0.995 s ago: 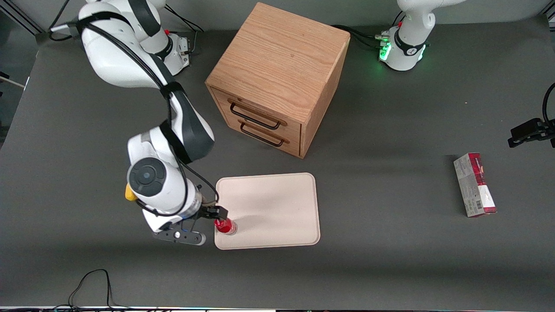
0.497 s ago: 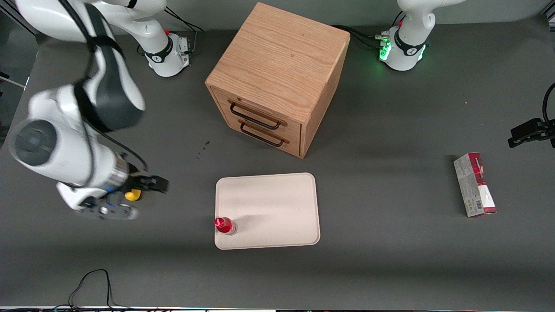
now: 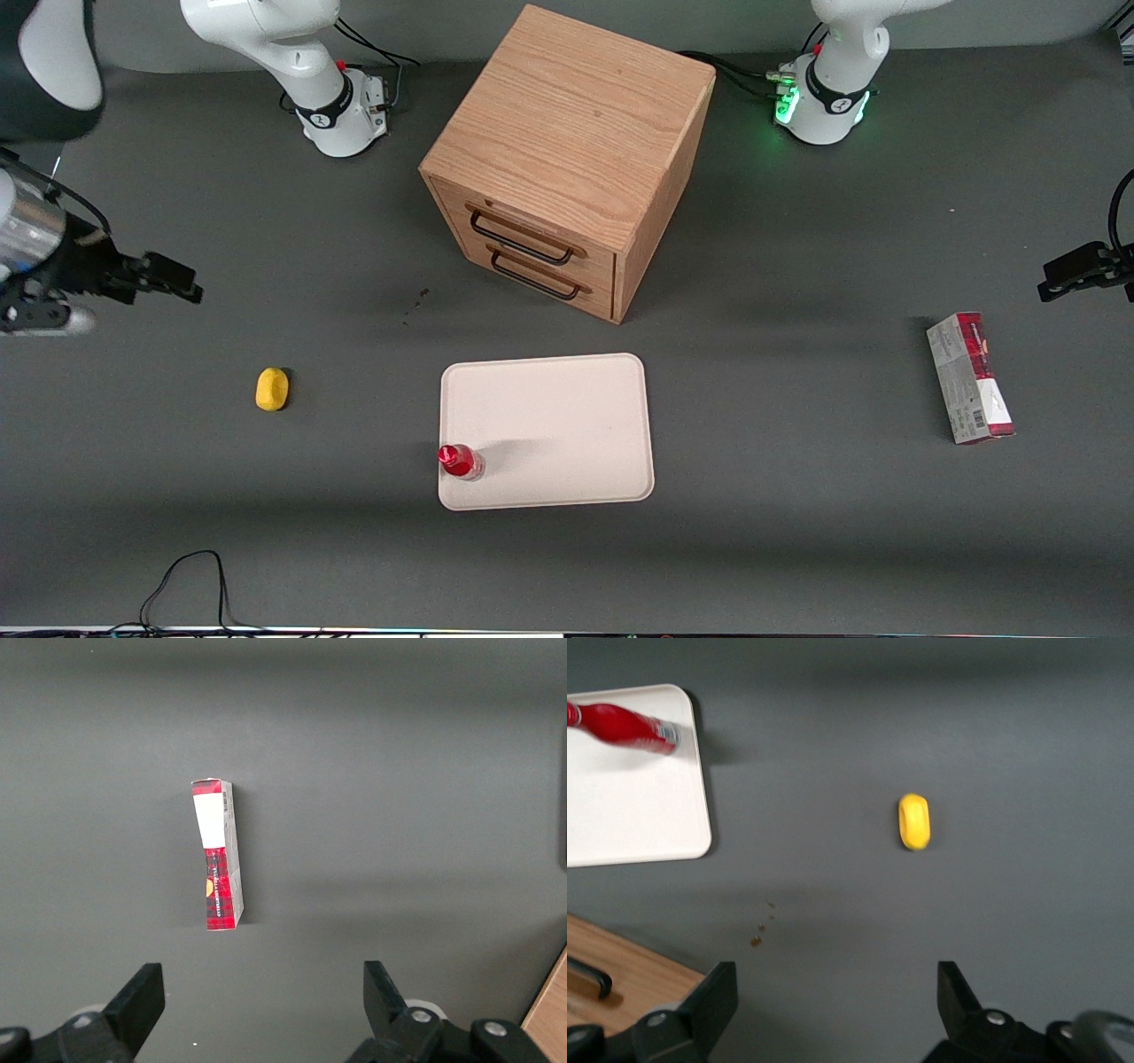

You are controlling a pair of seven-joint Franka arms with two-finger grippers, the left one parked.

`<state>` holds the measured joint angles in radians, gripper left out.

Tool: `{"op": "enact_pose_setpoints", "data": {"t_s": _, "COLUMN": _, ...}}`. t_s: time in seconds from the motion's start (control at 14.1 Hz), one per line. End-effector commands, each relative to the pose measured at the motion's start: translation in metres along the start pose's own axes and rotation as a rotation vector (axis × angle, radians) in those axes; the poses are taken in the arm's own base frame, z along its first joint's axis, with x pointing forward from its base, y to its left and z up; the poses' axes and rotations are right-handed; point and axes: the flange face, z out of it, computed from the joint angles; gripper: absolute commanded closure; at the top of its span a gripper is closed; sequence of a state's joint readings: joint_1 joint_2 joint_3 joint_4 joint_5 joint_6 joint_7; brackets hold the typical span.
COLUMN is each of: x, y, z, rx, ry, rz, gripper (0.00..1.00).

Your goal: Place coke bottle on tray

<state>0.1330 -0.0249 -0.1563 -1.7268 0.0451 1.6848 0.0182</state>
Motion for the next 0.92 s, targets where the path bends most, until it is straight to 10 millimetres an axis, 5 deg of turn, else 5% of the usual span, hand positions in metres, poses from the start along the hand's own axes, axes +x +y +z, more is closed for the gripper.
{"op": "enact_pose_setpoints", "data": {"t_s": 0.0, "x": -0.036, "y": 0.004, "z": -0.01, "rx": -0.007, "ry": 0.018, "rz": -0.023, "gripper": 0.0}}
{"op": "enact_pose_setpoints", "data": {"t_s": 0.85, "x": -0.024, "y": 0.007, "z": -0.029, "rx": -0.018, "ry": -0.011, "rz": -0.005, "gripper": 0.0}}
